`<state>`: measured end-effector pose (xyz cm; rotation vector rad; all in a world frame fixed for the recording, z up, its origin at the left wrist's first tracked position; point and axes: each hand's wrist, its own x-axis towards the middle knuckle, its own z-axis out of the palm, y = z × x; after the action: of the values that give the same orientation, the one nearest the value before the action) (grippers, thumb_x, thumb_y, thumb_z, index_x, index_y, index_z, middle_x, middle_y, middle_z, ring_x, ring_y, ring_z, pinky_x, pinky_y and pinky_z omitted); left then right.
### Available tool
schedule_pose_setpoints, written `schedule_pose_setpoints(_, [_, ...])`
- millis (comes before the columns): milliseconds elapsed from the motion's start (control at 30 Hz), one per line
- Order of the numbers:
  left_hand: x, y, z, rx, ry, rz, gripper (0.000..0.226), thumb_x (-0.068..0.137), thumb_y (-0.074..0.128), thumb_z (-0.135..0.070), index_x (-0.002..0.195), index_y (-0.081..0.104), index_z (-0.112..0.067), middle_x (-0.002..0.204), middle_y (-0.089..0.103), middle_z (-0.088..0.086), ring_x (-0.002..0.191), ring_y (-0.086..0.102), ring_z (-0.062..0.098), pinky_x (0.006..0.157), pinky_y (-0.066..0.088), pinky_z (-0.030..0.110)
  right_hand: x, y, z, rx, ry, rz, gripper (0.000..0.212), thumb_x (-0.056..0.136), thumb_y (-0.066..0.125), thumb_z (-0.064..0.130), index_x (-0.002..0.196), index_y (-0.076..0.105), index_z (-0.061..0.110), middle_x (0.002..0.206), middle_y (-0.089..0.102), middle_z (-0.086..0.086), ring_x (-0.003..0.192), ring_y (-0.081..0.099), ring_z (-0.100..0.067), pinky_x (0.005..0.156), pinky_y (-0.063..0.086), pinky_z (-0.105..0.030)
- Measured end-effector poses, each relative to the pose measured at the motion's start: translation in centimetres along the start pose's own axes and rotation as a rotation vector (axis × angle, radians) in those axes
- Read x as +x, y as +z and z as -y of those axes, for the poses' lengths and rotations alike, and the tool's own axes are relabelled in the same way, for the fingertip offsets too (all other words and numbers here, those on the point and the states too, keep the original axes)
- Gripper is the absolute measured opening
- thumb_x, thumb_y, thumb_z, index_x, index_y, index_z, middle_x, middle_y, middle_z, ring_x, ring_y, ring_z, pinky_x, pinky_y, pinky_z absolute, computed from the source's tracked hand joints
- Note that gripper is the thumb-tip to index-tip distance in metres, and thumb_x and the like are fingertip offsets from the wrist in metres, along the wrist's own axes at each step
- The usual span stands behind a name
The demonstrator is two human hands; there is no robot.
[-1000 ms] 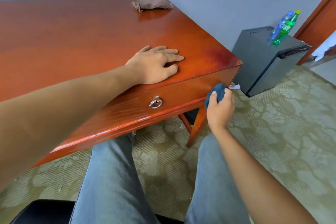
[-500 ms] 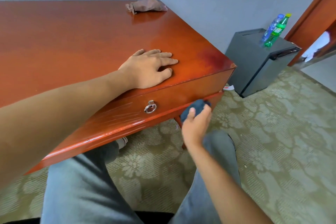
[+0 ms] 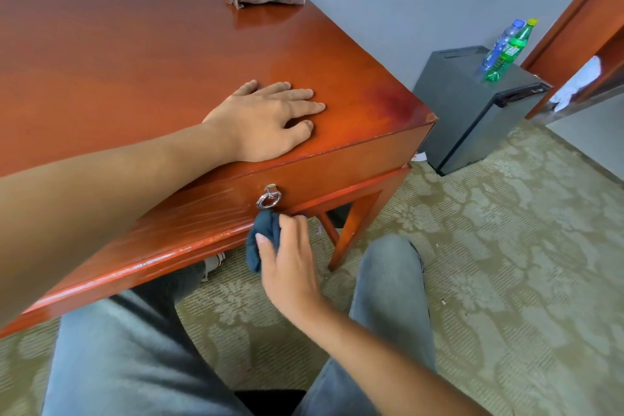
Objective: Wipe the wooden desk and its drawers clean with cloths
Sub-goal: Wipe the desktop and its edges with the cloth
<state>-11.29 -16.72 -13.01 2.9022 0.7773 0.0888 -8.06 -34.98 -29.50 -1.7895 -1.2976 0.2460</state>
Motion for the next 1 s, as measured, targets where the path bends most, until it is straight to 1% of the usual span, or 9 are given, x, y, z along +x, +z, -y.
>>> schedule_pose_setpoints(167, [-0.1,0.0,-0.1,0.004,-0.004,-0.005,0.054,0.107,0.021,-0.061,0.159,0.022,-0.052,0.171,0.016,-0.019,0.160,0.008,0.013,0.129,0.004,0.053,5.9,-6.8,-9.0,-0.001,0.357,-0.327,0.031,0.100,0.060,0.014,0.128,0.049,0.013,0.123,0.055,-0.005,0.117,0.055,-0.024,0.099,0.044,-0.039])
schedule_pose_setpoints(333, [-0.1,-0.1,-0.1,0.009,0.006,-0.008,0.054,0.107,0.020,-0.061,0.160,0.023,-0.051,0.171,0.017,-0.017,0.160,0.009,0.015,0.129,0.004,0.054,10.3,-10.2,-12.2,0.087,0.593,-0.571,0.023,0.107,0.049,0.024,0.127,0.048,0.013,0.115,0.058,-0.002,0.113,0.061,-0.030,0.087,0.041,-0.032])
schedule_pose_setpoints(500, [-0.3,-0.2,-0.5,0.018,-0.003,-0.027,0.053,0.107,0.024,-0.059,0.159,0.028,-0.048,0.171,0.021,-0.011,0.160,0.012,0.018,0.129,0.008,0.055,6.2,-4.3,-4.6,0.120,0.378,-0.576,0.017,0.101,0.061,0.024,0.108,0.057,0.010,0.107,0.054,-0.003,0.096,0.054,-0.015,0.082,0.042,-0.028])
schedule_pose_setpoints(600, [-1.0,0.0,-0.4,-0.027,0.005,-0.137,0.052,0.105,0.030,-0.050,0.154,0.045,-0.039,0.165,0.037,-0.001,0.154,0.029,0.022,0.125,0.024,0.052,2.5,-1.8,-1.7,0.040,0.017,-0.359,0.011,0.094,0.071,0.019,0.095,0.063,0.011,0.102,0.055,0.002,0.095,0.056,-0.009,0.086,0.048,-0.028])
schedule_pose_setpoints(700, [-2.4,-0.4,0.5,-0.124,-0.006,-0.173,0.050,0.103,0.035,-0.041,0.149,0.054,-0.031,0.157,0.047,-0.001,0.147,0.041,0.021,0.121,0.033,0.043,2.3,-3.1,-3.7,-0.199,-0.345,-0.132,0.019,0.093,0.071,0.021,0.110,0.072,0.013,0.116,0.061,0.000,0.101,0.064,-0.015,0.086,0.050,-0.024])
schedule_pose_setpoints(733, [-3.0,-0.5,1.2,-0.116,-0.003,-0.143,0.049,0.105,0.036,-0.043,0.150,0.052,-0.032,0.160,0.044,-0.002,0.149,0.038,0.020,0.123,0.030,0.041,3.1,-3.9,-4.6,-0.226,-0.318,-0.169,0.023,0.093,0.071,0.022,0.115,0.071,0.014,0.117,0.062,0.001,0.102,0.064,-0.016,0.086,0.050,-0.023])
schedule_pose_setpoints(867, [-7.5,-1.6,5.0,-0.013,-0.040,0.024,0.068,0.096,0.018,-0.070,0.159,0.028,-0.048,0.171,0.020,-0.015,0.159,0.011,0.013,0.130,0.008,0.048,5.5,-6.1,-5.0,0.098,0.265,-0.515,0.030,0.098,0.066,0.028,0.123,0.054,0.015,0.110,0.062,0.003,0.099,0.062,-0.018,0.081,0.047,-0.031])
schedule_pose_setpoints(933, [-9.8,-2.2,6.9,0.025,-0.094,0.097,0.074,0.089,0.009,-0.082,0.159,0.013,-0.058,0.171,0.005,-0.023,0.160,-0.001,0.009,0.130,0.000,0.048,4.9,-4.3,-3.5,0.087,0.297,-0.543,0.028,0.099,0.064,0.028,0.119,0.053,0.012,0.110,0.061,-0.002,0.103,0.060,-0.024,0.079,0.041,-0.028])
schedule_pose_setpoints(1000, [-11.1,-2.5,7.8,0.043,-0.129,0.157,0.076,0.084,0.001,-0.089,0.155,0.000,-0.065,0.170,-0.006,-0.027,0.158,-0.012,0.006,0.129,-0.006,0.048,2.6,-0.9,-0.8,0.072,0.174,-0.480,0.024,0.095,0.069,0.024,0.112,0.060,0.010,0.106,0.059,-0.001,0.101,0.059,-0.021,0.082,0.043,-0.027])
